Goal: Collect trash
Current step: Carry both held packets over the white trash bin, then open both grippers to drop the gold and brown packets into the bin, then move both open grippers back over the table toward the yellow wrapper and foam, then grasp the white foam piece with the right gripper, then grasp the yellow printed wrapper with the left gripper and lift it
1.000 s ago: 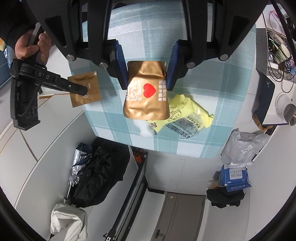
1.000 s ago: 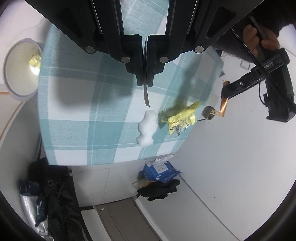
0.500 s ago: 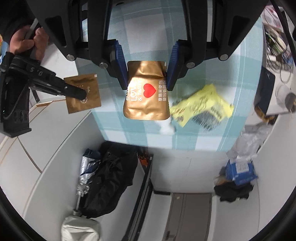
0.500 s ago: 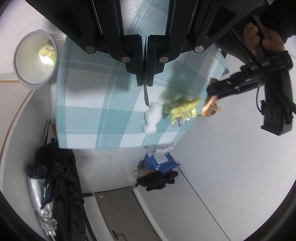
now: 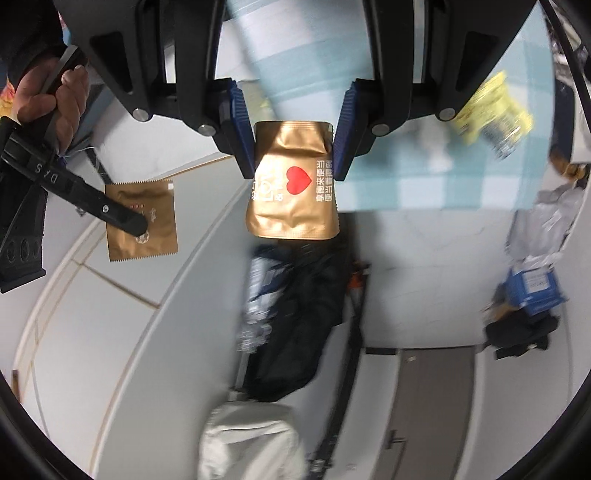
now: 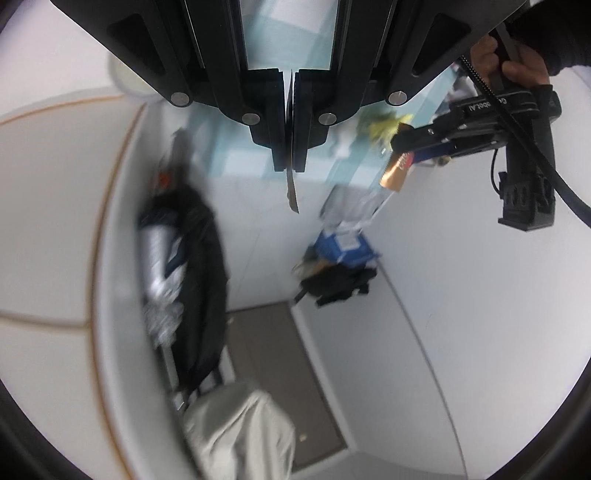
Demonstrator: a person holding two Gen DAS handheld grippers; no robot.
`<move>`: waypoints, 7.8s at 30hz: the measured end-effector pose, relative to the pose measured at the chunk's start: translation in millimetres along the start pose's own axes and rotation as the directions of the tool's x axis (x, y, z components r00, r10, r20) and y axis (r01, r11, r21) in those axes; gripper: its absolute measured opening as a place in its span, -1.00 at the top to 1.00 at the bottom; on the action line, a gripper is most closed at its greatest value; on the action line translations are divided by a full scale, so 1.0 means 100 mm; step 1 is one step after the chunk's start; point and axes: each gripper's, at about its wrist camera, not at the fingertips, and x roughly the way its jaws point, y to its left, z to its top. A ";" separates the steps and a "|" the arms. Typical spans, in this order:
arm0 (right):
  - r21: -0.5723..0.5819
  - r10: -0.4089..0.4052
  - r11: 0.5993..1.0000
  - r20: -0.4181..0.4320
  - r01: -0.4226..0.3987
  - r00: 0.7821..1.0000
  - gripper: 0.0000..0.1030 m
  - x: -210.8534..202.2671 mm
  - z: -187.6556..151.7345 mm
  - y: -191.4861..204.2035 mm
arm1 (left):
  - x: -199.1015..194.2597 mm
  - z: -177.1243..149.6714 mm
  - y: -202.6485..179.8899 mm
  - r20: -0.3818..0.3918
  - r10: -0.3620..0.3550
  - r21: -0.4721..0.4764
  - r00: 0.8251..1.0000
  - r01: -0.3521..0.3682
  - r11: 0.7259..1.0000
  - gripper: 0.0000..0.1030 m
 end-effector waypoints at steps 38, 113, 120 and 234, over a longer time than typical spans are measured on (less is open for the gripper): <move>0.394 -0.020 0.901 -0.381 0.182 0.924 0.95 1.12 -1.18 -3.01 | 2.87 -0.49 -1.30 -0.553 -0.017 0.121 0.833 0.101 0.988 0.31; 0.455 -0.374 0.781 -0.208 0.428 0.904 0.25 -0.10 -1.10 -3.12 | 1.69 -0.23 -0.97 -0.333 0.030 0.059 0.942 -0.011 0.998 -0.36; 0.320 -0.360 0.885 0.008 0.338 0.933 0.22 -0.39 -0.44 -2.28 | 1.03 -0.04 -0.58 -0.196 0.050 -0.002 0.979 -0.051 0.999 -0.36; -0.114 -0.023 0.993 -0.517 -0.041 0.856 0.36 2.37 -0.92 1.25 | -0.39 -0.88 2.54 -0.092 0.164 -0.516 0.982 -0.188 0.836 -0.78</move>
